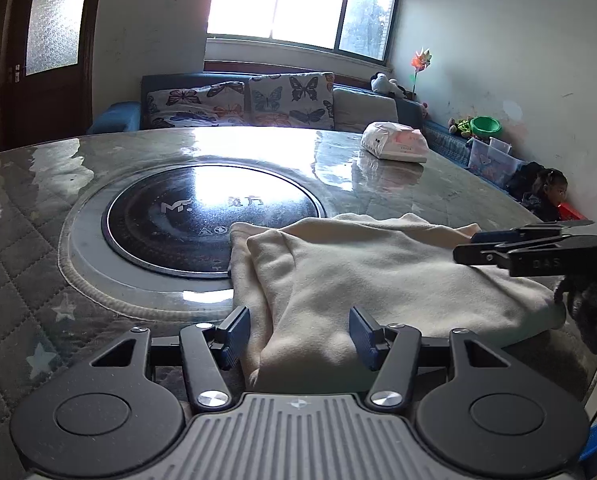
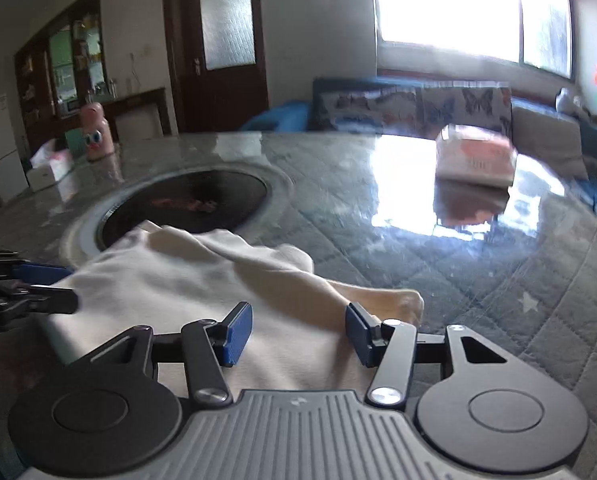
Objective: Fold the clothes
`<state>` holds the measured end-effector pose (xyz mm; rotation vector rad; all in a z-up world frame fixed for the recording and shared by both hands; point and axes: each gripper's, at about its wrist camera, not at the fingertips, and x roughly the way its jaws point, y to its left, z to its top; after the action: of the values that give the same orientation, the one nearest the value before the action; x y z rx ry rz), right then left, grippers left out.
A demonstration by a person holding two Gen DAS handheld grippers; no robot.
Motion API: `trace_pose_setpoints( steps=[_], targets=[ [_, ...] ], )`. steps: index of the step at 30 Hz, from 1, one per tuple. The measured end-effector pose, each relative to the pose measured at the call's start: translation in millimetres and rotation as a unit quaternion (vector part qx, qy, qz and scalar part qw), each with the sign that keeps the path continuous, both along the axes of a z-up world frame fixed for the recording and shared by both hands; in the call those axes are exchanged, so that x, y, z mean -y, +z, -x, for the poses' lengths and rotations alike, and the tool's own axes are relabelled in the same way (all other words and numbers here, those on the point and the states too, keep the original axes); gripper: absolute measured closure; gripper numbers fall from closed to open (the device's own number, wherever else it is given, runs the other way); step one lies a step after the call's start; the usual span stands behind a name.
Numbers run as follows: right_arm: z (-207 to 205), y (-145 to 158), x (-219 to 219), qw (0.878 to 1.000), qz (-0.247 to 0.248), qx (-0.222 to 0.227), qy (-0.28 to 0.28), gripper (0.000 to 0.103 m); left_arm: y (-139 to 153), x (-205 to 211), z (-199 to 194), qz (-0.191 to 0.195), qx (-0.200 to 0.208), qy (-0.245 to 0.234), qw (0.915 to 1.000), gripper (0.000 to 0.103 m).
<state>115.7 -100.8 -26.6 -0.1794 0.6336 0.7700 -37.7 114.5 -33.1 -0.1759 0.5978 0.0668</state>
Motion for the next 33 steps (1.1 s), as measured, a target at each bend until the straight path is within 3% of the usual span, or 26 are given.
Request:
trace_pose_setpoints(
  steps=[2, 8, 16, 22, 30, 33],
  targets=[
    [-4, -1, -3, 1.000, 0.003, -0.011, -0.001, 0.052, 0, -1, 0, 0.000, 0.000, 0.000, 1.0000, 0.045],
    [3, 16, -30, 0.999, 0.017, 0.018, 0.040, 0.054, 0, 0, -3, -0.003, -0.002, 0.000, 1.0000, 0.045],
    [0, 9, -58, 0.996, 0.059, 0.019, 0.057, 0.054, 4, -6, 0, -0.001, -0.003, 0.011, 0.9999, 0.044],
    [44, 31, -51, 0.992, 0.042, 0.062, 0.103, 0.053, 8, -7, 7, -0.008, 0.002, 0.014, 0.9999, 0.044],
    [90, 2, -71, 0.979, 0.077, 0.101, 0.156, 0.053, 5, -9, 11, -0.007, -0.002, 0.023, 0.9997, 0.043],
    [95, 9, -73, 0.977, 0.076, 0.123, 0.157, 0.053, 9, -9, 14, -0.011, 0.003, 0.023, 0.9997, 0.043]
  ],
)
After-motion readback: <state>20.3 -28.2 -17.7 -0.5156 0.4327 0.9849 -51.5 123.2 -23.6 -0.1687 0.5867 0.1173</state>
